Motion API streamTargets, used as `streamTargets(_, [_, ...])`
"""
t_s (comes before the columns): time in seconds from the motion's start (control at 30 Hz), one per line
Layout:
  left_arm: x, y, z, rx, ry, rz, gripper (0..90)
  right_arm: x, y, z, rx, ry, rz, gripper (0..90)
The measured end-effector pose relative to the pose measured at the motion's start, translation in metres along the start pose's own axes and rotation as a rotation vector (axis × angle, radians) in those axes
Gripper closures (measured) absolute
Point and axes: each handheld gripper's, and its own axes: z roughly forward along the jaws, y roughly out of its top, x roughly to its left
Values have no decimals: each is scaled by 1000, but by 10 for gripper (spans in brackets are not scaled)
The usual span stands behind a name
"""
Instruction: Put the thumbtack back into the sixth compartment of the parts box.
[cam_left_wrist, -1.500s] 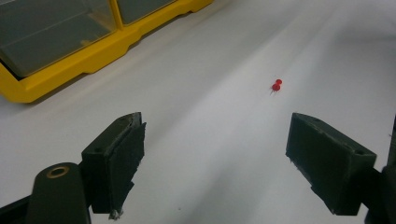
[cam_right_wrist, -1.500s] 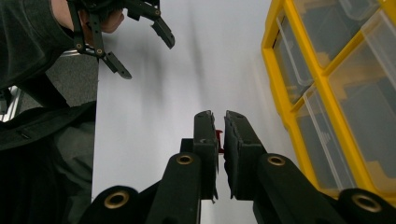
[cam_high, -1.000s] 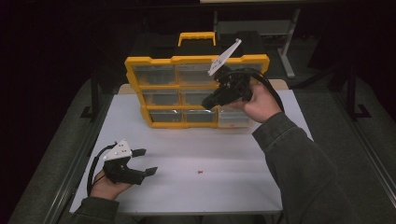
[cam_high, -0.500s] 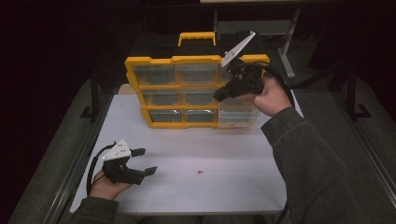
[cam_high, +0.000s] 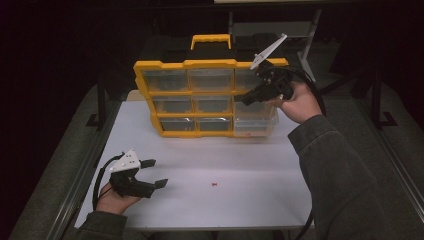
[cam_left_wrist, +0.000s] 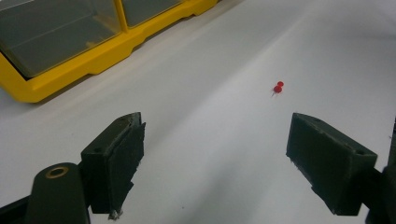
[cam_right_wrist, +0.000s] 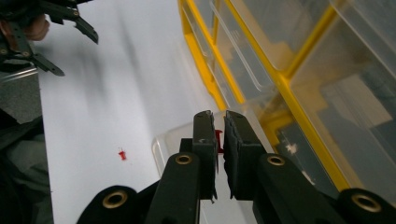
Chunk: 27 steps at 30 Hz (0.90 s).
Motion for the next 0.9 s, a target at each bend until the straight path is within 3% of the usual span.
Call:
streamTargets(0.23, [0,0,0,1,-1,5,187,-6,-12,-1,4,-10,40,821])
streamTargets(0.9, [-1,1,0,9,-4,7,187,-14,-35,7,22,-27,68,820])
